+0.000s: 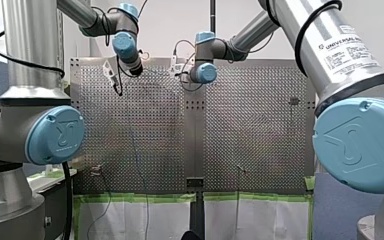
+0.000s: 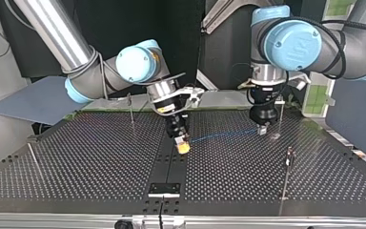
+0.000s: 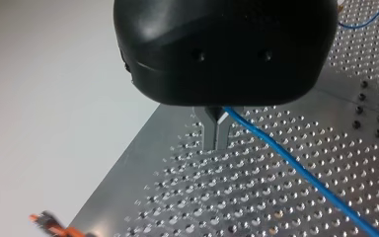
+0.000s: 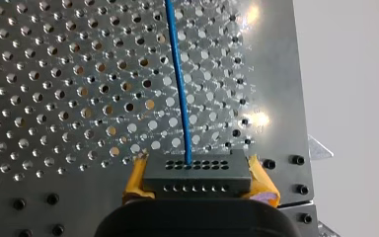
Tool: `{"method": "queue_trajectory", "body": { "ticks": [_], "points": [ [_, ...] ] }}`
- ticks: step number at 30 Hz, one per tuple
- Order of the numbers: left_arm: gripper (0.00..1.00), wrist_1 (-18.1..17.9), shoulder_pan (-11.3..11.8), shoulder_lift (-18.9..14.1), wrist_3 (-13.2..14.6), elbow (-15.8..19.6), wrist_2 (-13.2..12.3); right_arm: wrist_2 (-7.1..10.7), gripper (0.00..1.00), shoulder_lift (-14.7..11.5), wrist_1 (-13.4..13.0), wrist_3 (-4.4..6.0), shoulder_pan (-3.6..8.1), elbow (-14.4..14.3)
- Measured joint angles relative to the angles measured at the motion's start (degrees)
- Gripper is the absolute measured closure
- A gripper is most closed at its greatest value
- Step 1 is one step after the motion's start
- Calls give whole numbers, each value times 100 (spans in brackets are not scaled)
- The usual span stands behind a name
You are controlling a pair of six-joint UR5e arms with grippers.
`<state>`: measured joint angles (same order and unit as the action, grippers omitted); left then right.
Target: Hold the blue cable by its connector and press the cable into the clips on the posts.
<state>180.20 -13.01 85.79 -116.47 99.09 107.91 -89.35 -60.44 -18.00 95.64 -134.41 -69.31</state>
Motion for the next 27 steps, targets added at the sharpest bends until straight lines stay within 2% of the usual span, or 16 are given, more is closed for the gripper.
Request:
{"method": "queue_trajectory", "body": {
  "ticks": [12,21,27],
  "points": [
    [100,155,140,-316,181,3,437,25,100,-151,-21,-9,-123,1],
    [100,189,304,-373,210,3,473,48,100,-168,-28,-44,-257,6],
    [100,187,448,-376,233,3,520,56,100,-182,-29,-52,-298,15]
  ]
}}
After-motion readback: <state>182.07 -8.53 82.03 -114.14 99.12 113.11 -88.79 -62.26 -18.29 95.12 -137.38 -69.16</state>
